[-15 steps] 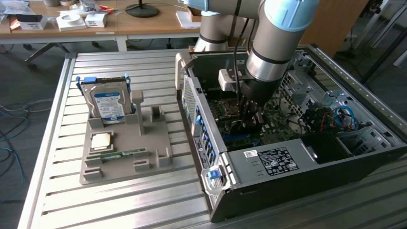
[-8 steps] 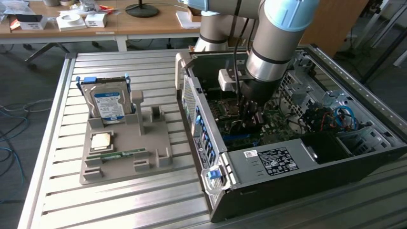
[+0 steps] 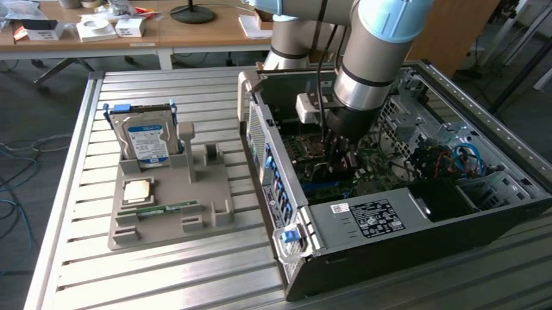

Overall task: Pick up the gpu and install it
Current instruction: 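Insert the gpu into the slot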

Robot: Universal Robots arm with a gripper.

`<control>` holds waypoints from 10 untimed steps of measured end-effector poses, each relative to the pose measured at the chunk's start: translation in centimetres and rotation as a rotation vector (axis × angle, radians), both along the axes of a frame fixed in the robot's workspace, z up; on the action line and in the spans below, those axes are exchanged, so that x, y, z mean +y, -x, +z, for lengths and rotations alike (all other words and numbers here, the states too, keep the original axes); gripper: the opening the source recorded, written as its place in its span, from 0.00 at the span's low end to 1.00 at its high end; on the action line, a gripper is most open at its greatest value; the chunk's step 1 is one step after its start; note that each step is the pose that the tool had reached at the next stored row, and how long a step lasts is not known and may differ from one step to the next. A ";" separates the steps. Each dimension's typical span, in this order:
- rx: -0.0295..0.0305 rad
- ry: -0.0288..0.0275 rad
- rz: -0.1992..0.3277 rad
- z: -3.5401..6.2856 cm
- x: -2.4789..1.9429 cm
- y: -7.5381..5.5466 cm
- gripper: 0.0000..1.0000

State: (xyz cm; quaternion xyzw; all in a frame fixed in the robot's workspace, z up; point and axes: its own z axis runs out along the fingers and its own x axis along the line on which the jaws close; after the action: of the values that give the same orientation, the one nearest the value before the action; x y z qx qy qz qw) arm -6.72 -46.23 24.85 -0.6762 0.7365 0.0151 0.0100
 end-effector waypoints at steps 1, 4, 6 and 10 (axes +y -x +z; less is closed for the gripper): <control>-0.0001 0.0001 0.000 0.06 0.00 0.0 0.26; 0.0002 0.0006 0.000 0.14 -0.01 0.0 0.26; 0.0002 0.0006 0.000 0.14 -0.01 0.0 0.26; 0.0003 0.0010 0.000 0.19 -0.01 0.0 0.26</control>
State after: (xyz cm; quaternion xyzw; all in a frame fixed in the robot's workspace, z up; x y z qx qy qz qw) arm -6.73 -46.23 25.04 -0.6762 0.7365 0.0148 0.0096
